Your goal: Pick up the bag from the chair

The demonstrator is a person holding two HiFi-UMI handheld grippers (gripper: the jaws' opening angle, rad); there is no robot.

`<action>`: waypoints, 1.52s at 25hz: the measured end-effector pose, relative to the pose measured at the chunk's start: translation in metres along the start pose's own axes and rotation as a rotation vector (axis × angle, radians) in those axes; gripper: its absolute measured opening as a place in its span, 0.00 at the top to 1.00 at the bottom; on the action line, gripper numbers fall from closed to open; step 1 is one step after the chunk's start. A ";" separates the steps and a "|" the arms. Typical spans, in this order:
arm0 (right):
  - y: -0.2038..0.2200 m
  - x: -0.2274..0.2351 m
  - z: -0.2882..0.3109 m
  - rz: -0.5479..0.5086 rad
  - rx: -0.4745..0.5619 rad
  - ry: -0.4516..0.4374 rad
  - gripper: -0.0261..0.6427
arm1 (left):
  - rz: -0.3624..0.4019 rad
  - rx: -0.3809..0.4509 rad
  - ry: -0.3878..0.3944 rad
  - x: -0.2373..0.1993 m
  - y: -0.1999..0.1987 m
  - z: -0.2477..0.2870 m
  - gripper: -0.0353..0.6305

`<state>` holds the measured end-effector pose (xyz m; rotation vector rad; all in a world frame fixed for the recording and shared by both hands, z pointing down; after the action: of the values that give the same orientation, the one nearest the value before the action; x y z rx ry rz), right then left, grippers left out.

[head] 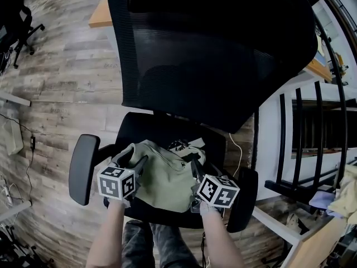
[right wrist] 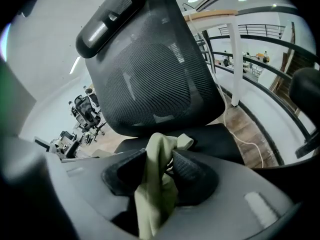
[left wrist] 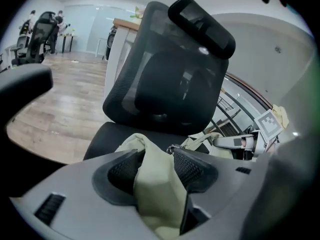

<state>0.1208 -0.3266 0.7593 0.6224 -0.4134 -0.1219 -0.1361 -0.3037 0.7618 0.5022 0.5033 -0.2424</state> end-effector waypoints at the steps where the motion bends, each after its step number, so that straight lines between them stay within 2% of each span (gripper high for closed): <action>1: 0.000 -0.001 -0.001 -0.005 0.003 -0.006 0.72 | -0.006 -0.031 -0.006 -0.002 0.000 0.003 0.64; 4: 0.000 -0.003 -0.003 -0.017 0.011 -0.021 0.72 | -0.019 -0.110 -0.006 -0.004 0.003 0.013 0.64; 7: 0.002 -0.007 -0.004 -0.019 0.027 -0.053 0.73 | -0.027 -0.134 -0.001 -0.008 0.005 0.017 0.65; 9: 0.002 -0.014 -0.006 -0.022 0.043 -0.089 0.74 | -0.019 -0.124 -0.005 -0.011 0.007 0.014 0.80; 10: 0.003 -0.017 -0.007 -0.025 0.050 -0.109 0.75 | -0.009 -0.116 -0.002 -0.011 0.008 0.012 0.84; 13: 0.005 -0.027 -0.012 -0.044 0.066 -0.155 0.76 | 0.031 -0.084 0.020 -0.006 0.011 0.004 0.89; 22: 0.011 -0.048 -0.040 -0.014 0.113 -0.201 0.79 | 0.063 -0.032 0.150 0.015 0.012 -0.020 0.91; 26: 0.015 -0.059 -0.058 0.029 0.160 -0.217 0.80 | 0.046 -0.006 0.192 0.019 0.015 -0.036 0.91; 38: 0.023 -0.069 -0.110 0.151 0.288 -0.221 0.81 | 0.047 0.044 0.255 0.038 0.022 -0.077 0.92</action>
<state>0.1026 -0.2321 0.6683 0.8619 -0.6977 0.0143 -0.1269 -0.2491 0.6923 0.5912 0.7351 -0.1454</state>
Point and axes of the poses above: the fingertips, and each gripper's own axes: z forward along the fingers, x to its right, y out of its underside, the point moved 5 cm from there along -z, backward along the fingers, and after that the axes turned 14 degrees about -z, right-handed, at the moved point
